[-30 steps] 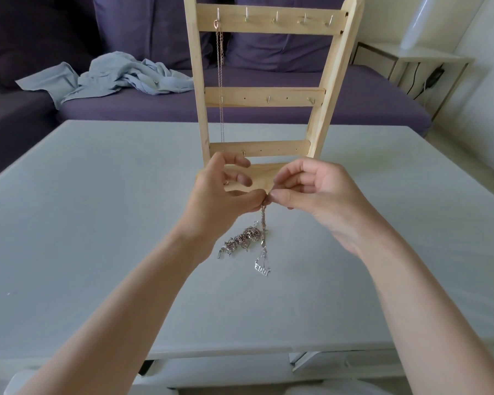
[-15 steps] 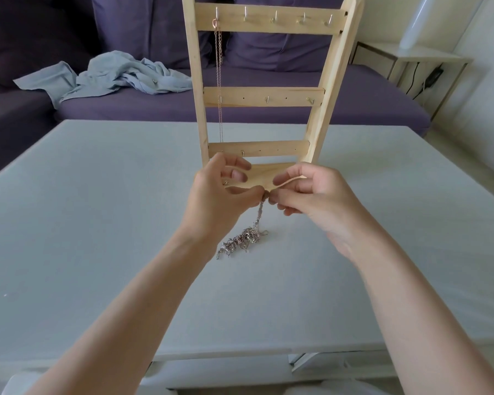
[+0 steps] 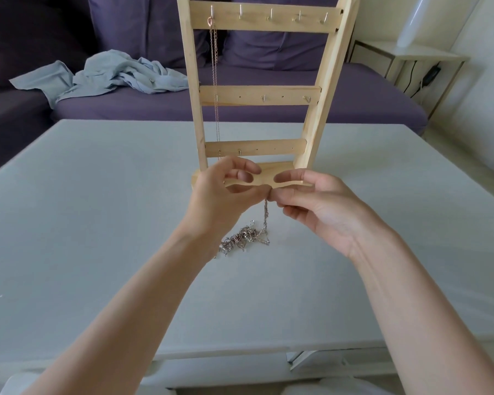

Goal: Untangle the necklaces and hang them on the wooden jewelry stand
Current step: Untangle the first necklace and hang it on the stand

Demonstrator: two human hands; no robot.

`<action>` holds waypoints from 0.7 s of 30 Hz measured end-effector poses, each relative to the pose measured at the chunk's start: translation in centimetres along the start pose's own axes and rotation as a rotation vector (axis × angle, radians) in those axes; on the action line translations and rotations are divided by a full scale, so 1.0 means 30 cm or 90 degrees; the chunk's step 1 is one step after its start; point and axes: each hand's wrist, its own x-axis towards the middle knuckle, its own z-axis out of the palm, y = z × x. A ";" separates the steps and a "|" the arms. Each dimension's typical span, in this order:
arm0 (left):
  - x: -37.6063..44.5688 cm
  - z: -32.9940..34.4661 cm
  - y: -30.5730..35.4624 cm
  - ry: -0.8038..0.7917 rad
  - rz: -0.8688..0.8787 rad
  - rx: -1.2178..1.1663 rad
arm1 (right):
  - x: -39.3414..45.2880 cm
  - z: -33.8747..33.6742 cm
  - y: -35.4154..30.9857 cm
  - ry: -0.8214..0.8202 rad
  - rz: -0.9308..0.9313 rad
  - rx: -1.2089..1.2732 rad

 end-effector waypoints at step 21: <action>-0.001 0.007 0.002 -0.153 -0.035 0.175 | -0.006 -0.010 0.004 -0.030 -0.062 -0.209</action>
